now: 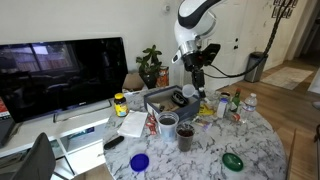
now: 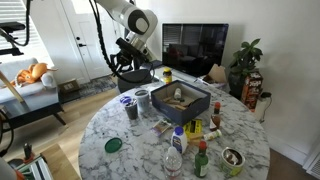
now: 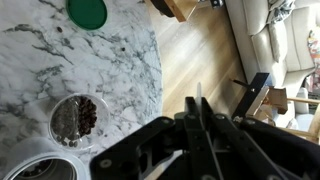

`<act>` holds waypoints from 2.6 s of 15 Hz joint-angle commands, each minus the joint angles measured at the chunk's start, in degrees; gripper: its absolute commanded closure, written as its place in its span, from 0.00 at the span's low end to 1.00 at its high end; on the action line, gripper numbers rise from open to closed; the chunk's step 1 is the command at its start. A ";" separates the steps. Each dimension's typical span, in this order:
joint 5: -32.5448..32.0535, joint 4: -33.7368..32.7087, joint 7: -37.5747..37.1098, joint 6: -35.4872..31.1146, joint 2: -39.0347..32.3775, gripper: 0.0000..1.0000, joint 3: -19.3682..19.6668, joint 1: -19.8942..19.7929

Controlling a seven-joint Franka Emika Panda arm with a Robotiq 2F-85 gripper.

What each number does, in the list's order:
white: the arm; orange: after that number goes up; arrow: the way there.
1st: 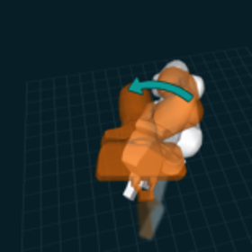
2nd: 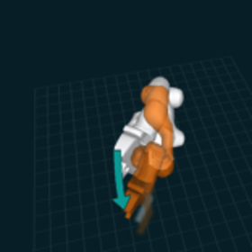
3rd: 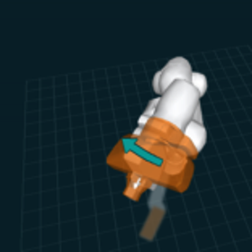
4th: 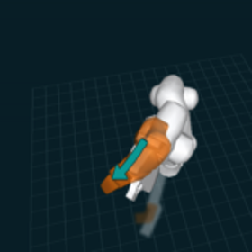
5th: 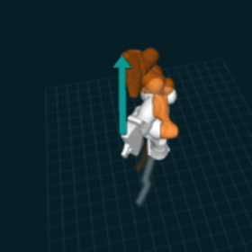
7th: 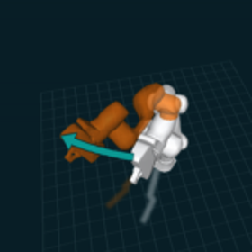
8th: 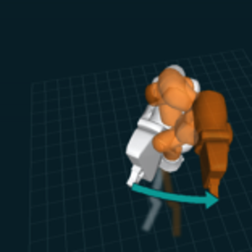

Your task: Pick up the clear measuring spoon and scoop some of the substance in the clear cup, pour out the substance into the silver cup and put the clear measuring spoon back on the table

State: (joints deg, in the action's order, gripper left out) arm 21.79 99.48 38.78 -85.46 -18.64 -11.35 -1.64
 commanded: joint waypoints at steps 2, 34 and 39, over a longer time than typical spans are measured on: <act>0.89 1.23 -3.30 -0.84 4.51 0.99 1.76 1.53; -31.93 -14.01 -23.80 -15.19 -8.22 0.99 3.13 11.77; -37.72 -13.83 -26.02 -15.19 -10.96 0.99 3.53 13.91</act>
State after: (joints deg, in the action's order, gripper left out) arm -12.51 86.10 14.43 -100.35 -27.55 -8.93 10.50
